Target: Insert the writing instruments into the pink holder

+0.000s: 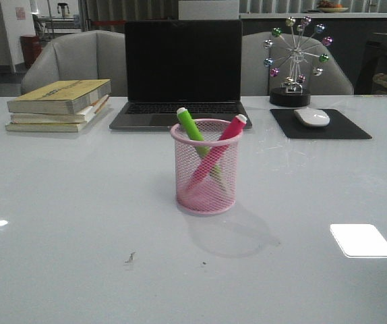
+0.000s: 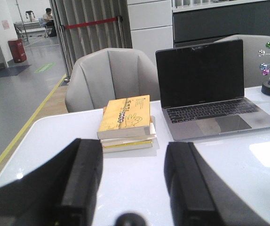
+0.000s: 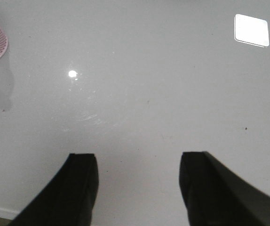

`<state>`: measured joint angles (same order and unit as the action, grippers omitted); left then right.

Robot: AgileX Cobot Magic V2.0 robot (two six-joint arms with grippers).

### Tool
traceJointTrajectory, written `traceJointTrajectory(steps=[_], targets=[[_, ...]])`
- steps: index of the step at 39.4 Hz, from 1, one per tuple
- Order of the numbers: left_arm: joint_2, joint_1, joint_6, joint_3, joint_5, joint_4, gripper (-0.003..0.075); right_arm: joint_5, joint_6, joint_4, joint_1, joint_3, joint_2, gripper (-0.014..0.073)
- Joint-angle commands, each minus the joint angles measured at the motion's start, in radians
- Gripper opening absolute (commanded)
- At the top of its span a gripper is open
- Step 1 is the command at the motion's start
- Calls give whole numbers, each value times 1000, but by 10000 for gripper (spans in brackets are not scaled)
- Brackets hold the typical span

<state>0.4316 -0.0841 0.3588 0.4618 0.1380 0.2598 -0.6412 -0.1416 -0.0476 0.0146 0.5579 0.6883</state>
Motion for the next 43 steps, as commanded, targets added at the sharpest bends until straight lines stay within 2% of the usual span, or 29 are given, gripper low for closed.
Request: traceJointTrajectory(steps=[1,14,43], targets=[[5,1,2,29,-72,3,372,72,-12,10,1,29,-4,437],[5,1,2,29,-72,3,372,151,-12,10,1,29,-4,45],[5,1,2,29,-72,3,372,179,-12,11,2,28,-19,58]])
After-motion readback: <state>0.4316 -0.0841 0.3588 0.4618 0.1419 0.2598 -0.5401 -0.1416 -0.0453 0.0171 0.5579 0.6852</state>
